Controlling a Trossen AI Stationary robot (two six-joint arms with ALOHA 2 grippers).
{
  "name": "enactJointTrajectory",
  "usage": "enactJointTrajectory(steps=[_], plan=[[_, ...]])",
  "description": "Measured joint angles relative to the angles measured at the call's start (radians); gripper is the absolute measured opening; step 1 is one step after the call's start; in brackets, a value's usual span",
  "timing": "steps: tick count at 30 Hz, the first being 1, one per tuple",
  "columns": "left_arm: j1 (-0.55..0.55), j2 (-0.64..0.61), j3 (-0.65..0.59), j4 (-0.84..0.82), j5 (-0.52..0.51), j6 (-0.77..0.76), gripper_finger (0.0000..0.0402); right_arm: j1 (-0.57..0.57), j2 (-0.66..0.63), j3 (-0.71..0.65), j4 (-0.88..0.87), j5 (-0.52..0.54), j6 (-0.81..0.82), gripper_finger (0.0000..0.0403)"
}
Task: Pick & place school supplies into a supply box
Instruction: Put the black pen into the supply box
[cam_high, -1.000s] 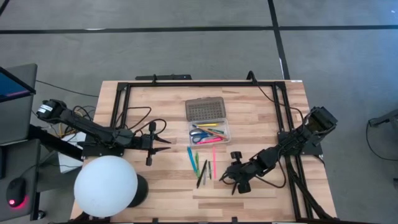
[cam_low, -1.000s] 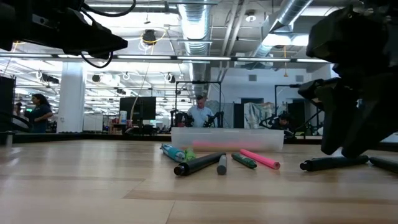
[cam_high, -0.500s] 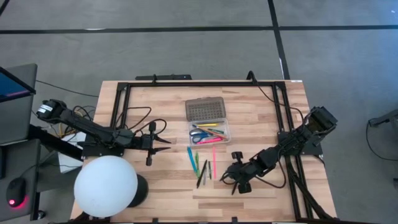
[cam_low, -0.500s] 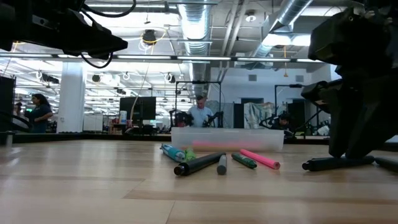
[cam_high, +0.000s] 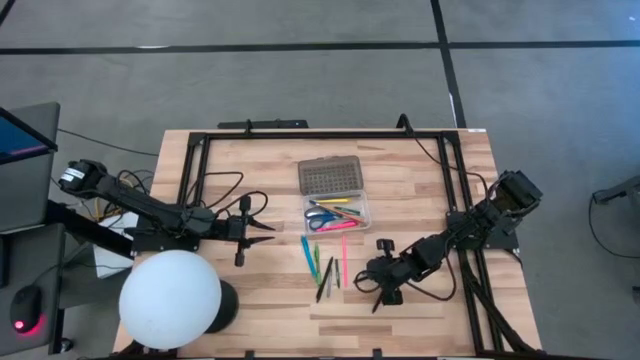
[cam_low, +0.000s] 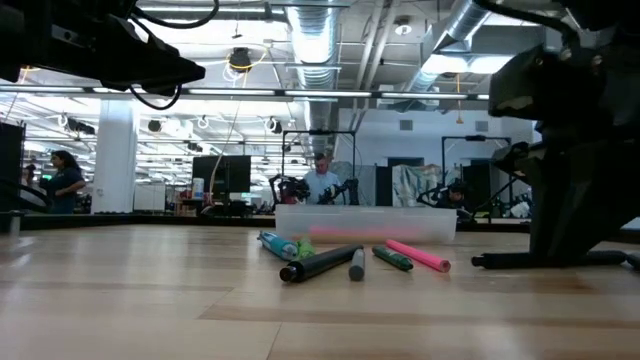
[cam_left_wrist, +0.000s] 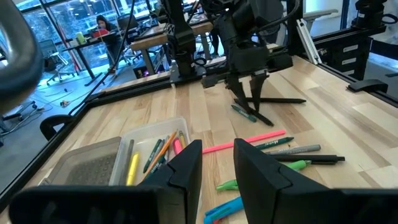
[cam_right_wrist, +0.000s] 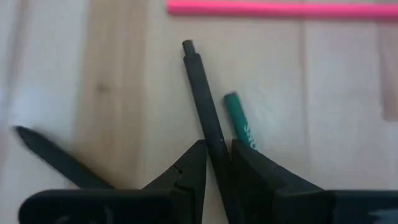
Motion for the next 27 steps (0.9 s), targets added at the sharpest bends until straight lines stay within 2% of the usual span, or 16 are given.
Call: enactJointTrajectory(steps=[8, 18, 27], plan=[[0.000, 0.000, 0.000, 0.000, 0.000, 0.000, 0.0087, -0.034, -0.003, 0.003, -0.088, 0.066, 0.044, 0.0067], [0.001, 0.000, 0.000, 0.000, 0.000, 0.001, 0.0086, -0.108, -0.003, 0.002, -0.097, 0.068, 0.035, 0.0067], [0.000, 0.000, 0.000, -0.001, 0.000, 0.001, 0.0086, -0.144, -0.003, 0.003, -0.163, 0.075, 0.122, 0.0067]])
